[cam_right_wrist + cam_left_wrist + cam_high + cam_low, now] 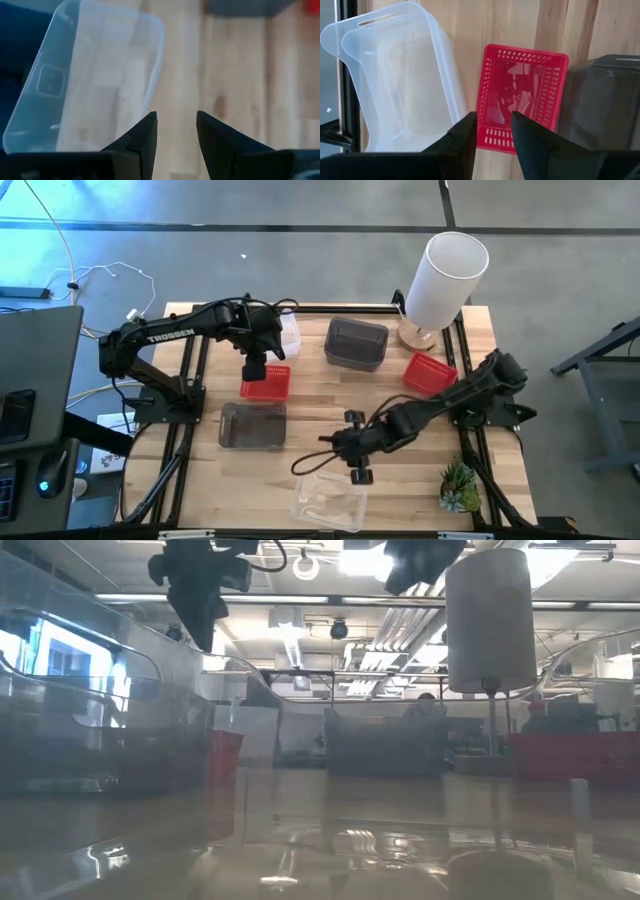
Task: Stack baskets by color
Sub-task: Stack the bottom transparent bin on the top transparent bin
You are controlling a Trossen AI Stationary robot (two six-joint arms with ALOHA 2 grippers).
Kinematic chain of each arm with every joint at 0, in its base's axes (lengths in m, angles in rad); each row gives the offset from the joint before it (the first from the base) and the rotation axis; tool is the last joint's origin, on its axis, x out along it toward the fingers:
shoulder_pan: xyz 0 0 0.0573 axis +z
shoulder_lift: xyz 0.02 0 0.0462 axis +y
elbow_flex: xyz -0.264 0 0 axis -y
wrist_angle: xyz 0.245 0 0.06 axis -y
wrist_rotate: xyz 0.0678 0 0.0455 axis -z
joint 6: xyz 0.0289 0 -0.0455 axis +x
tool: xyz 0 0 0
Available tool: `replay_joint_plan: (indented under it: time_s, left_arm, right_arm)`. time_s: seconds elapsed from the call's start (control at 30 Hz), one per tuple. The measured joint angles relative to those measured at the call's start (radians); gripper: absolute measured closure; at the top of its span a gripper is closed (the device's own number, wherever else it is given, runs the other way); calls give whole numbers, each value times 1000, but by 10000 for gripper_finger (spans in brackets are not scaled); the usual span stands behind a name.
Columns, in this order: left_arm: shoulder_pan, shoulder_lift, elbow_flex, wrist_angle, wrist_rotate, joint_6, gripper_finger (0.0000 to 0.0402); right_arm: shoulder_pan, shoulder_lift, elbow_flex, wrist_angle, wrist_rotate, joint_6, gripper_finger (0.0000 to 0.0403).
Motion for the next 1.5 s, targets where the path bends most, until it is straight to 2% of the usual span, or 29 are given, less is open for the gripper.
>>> replay_joint_plan:
  time_s: [0.3, 0.57, 1.1, 1.5]
  left_arm:
    - [0, 0, 0, -18, -3, -1, 296]
    - [0, 0, 0, -17, -3, -3, 296]
    - [0, 0, 0, -16, -3, -28, 296]
    - [0, 0, 0, -17, -3, -51, 296]
  right_arm:
    - [41, 42, 3, 10, -29, 88, 277]
    - [73, 95, 3, 63, -27, 90, 277]
    - [76, 194, 3, 100, -77, 162, 277]
    - [78, 260, 3, 92, -68, 204, 278]
